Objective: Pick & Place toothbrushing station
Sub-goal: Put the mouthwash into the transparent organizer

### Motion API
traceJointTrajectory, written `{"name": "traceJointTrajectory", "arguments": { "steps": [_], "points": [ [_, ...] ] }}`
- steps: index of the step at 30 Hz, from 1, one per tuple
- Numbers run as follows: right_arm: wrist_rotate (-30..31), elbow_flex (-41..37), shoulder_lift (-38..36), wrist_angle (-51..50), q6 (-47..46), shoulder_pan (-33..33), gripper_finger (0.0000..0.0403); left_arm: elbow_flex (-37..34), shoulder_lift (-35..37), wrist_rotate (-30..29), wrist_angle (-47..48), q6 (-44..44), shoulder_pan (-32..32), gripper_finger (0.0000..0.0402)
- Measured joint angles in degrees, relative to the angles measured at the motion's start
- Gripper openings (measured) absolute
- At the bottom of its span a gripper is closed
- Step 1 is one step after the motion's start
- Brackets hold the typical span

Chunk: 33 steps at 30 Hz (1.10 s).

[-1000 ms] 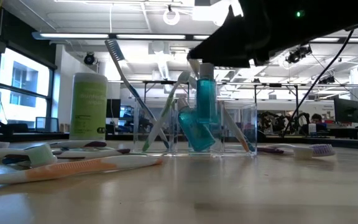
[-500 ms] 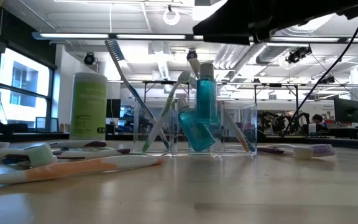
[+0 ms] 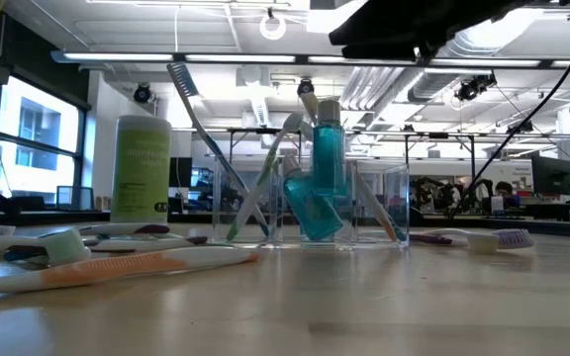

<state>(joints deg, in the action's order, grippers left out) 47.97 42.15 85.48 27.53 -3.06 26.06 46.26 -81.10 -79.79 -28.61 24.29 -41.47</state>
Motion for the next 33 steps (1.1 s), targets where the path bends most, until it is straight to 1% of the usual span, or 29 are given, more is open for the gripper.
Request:
{"name": "traceJointTrajectory", "arguments": {
  "steps": [3, 6, 9, 14, 15, 19, 24, 33],
  "points": [
    [-5.4, 0.0, 0.7, 0.1, 0.1, -1.0, 0.0234, 0.0, 0.0, 0.0, 1.7, -1.7, 1.1, 0.0143],
    [-9.8, 0.0, 0.8, 0.0, 0.1, -1.4, 0.0192, 0.0, 0.0, 0.1, 3.1, -4.4, 2.1, 0.0143],
    [-10.6, 0.0, 0.8, 0.0, 0.3, -1.5, 0.0135, 0.0, 0.0, 0.5, 4.5, -6.6, 2.5, 0.0143],
    [-10.5, 0.0, 0.8, 0.5, 0.3, -1.5, 0.0024, 0.0, 0.0, 0.5, 5.6, -9.2, 2.0, 0.0143],
    [-10.5, 0.0, 0.8, 0.6, 0.1, -1.5, 0.0014, 0.0, 0.0, 0.6, 5.6, -9.2, 1.6, 0.0143],
    [-10.4, 0.0, 0.8, 1.7, -0.2, -1.0, 0.0003, 0.0, 0.0, 0.6, 6.1, -9.9, 0.6, 0.0143],
    [-8.7, 0.0, 2.1, 3.0, -0.2, -0.1, 0.0003, 0.0, 0.0, 0.6, 6.7, -10.9, -0.6, 0.0143],
    [-5.3, 0.0, 11.2, 13.4, 1.1, 0.2, 0.0002, 0.0, 0.0, 1.8, 8.3, -12.8, -1.9, 0.0143]
  ]
}}
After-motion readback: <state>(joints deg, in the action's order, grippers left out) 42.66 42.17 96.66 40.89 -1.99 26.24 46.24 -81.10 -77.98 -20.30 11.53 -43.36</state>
